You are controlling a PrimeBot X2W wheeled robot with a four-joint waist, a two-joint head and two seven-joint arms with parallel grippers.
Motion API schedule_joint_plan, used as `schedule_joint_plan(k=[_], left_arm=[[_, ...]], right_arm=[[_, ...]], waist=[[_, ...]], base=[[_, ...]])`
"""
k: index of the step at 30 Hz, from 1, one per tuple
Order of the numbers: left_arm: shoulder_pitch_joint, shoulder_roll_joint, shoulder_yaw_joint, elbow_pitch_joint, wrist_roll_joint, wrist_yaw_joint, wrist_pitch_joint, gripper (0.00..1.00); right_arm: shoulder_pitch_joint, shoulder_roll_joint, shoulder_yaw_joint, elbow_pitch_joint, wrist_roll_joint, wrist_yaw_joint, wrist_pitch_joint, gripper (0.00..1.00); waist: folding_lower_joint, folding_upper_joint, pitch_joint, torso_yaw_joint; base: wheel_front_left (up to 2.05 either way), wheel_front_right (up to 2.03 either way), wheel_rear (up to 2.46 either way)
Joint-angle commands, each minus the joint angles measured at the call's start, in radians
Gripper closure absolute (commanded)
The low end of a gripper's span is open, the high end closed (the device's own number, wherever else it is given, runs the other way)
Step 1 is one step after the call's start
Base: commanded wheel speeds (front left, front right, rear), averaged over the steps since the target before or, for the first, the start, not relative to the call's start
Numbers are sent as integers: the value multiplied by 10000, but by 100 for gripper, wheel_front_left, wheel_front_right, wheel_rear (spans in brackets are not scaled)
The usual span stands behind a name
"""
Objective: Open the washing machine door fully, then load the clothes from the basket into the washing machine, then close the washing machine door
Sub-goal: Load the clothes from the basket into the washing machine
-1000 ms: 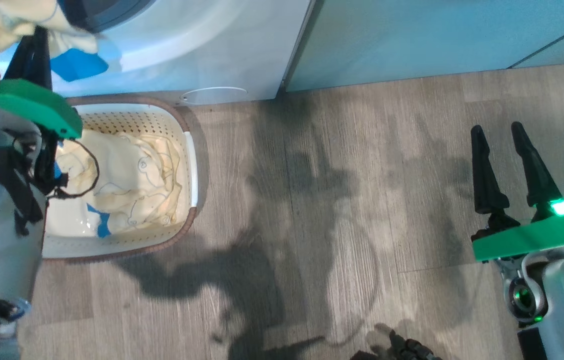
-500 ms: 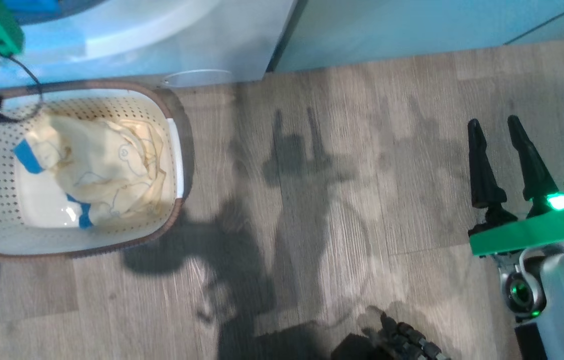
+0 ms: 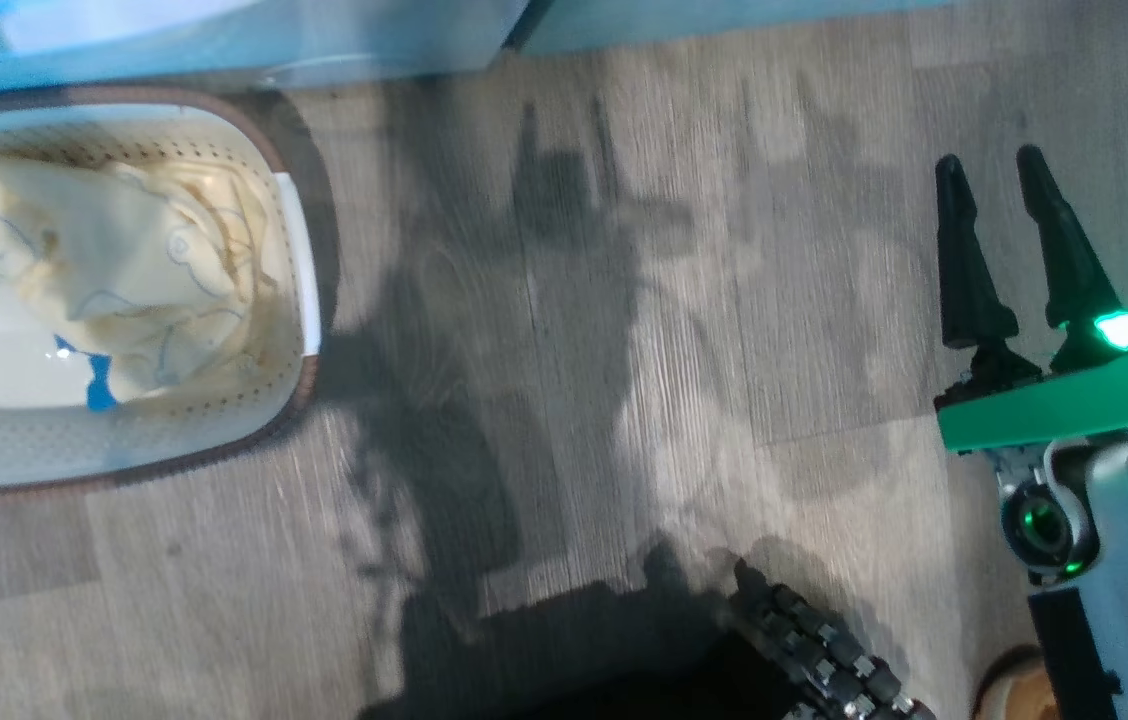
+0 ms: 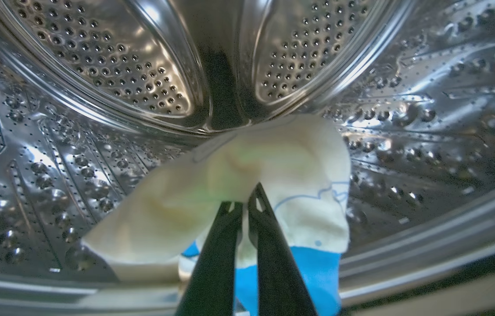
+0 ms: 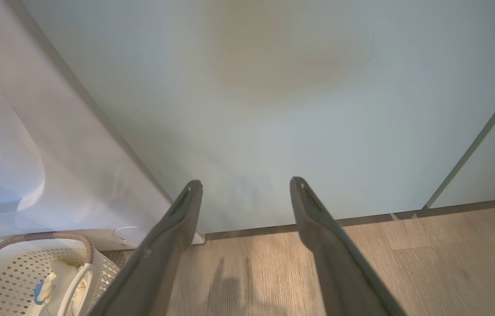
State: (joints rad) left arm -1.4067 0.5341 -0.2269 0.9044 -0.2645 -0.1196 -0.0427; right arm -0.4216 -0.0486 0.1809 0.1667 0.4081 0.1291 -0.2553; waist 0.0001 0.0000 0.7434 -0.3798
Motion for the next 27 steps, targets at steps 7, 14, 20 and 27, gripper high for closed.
schedule_joint_plan(k=[7,14,20,27], left_arm=[[-1727,594,114,316,293,579,-524,100],[-2576,417,352,724,102,950,-1584,100],[-2846,284,360,999,59,1004,-2035,100],[-2763,76,44,1937,106,761,-1679,0]], right_arm=[[-272,-16,266,-311,222,16,-65,0],[-399,-16,330,-328,245,16,-65,0],[-416,-16,295,-297,211,16,-65,0],[-385,-16,243,-229,149,16,-65,0]], waist=[[-1,0,728,-313],[-1,0,957,-416],[-1,0,1011,-386],[-1,0,864,-307]], base=[[0,0,0],[0,0,0],[0,0,0],[0,0,0]])
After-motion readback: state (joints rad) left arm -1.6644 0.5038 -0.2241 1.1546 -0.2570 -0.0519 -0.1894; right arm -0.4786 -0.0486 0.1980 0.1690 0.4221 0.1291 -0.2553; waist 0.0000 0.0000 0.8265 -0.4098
